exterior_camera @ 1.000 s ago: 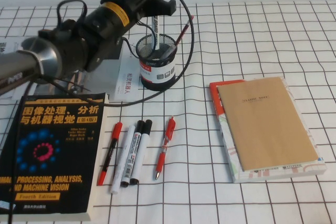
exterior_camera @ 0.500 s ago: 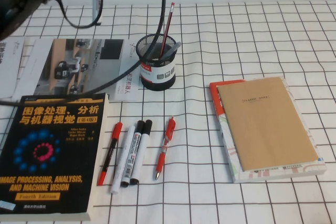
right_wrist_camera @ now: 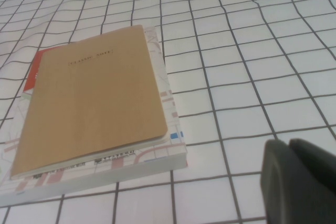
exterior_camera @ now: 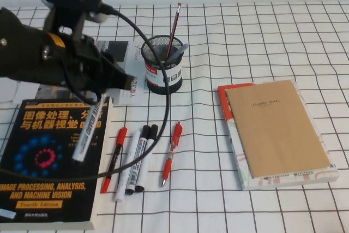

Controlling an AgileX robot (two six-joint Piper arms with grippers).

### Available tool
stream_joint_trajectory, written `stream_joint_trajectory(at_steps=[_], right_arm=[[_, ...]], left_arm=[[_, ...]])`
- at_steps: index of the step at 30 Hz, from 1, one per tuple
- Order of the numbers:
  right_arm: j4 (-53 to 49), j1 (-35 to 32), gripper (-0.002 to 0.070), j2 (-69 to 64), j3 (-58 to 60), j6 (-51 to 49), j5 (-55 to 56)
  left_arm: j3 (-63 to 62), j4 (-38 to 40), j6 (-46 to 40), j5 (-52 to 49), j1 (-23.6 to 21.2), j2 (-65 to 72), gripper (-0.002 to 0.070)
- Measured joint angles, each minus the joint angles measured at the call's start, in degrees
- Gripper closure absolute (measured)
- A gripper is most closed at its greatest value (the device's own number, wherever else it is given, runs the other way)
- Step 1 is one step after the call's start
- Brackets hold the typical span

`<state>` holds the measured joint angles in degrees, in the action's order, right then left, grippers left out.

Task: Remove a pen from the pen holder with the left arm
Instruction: 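Take a marker out of the pen holder and lay it on the table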

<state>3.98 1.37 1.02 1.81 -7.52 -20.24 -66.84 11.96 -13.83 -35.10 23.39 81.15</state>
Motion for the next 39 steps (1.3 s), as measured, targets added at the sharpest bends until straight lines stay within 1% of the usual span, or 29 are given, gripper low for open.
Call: stream_joint_trajectory(at_steps=[1, 4, 10, 15, 21, 23, 28, 34, 39], right_arm=[[0.0, 0.0, 0.0693, 0.0, 0.0, 0.0, 0.0], [0.0, 0.0, 0.0692, 0.0, 0.0, 0.0, 0.0], [0.0, 0.0, 0.0693, 0.0, 0.0, 0.0, 0.0], [0.0, 0.0, 0.0693, 0.0, 0.0, 0.0, 0.0], [0.0, 0.0, 0.0693, 0.0, 0.0, 0.0, 0.0], [0.0, 0.0, 0.0692, 0.0, 0.0, 0.0, 0.0], [0.0, 0.0, 0.0693, 0.0, 0.0, 0.0, 0.0], [0.0, 0.0, 0.0693, 0.0, 0.0, 0.0, 0.0], [0.0, 0.0, 0.0693, 0.0, 0.0, 0.0, 0.0]], left_arm=[[0.0, 3.62, -1.96, -2.23, 0.0, 0.79, 0.0571], [0.0, 11.13, -5.65, -5.95, -0.45, 4.32, 0.0571], [-1.45, 18.92, -6.97, -10.76, -2.8, 15.04, 0.0571], [-4.6, 25.22, -6.46, -10.77, -2.85, 21.77, 0.0571], [-6.66, 26.18, 0.88, -1.28, -1.75, 25.63, 0.0571], [-6.66, 26.31, 1.97, 1.6, -1.22, 26.32, 0.0571], [-6.66, 26.53, 2.23, 4.97, 0.18, 27.79, 0.0571], [-6.66, 25.42, 0.11, 5.25, 1.46, 29.6, 0.0571], [-6.66, 24.85, -0.32, 5.51, 1.58, 30.29, 0.0571]])
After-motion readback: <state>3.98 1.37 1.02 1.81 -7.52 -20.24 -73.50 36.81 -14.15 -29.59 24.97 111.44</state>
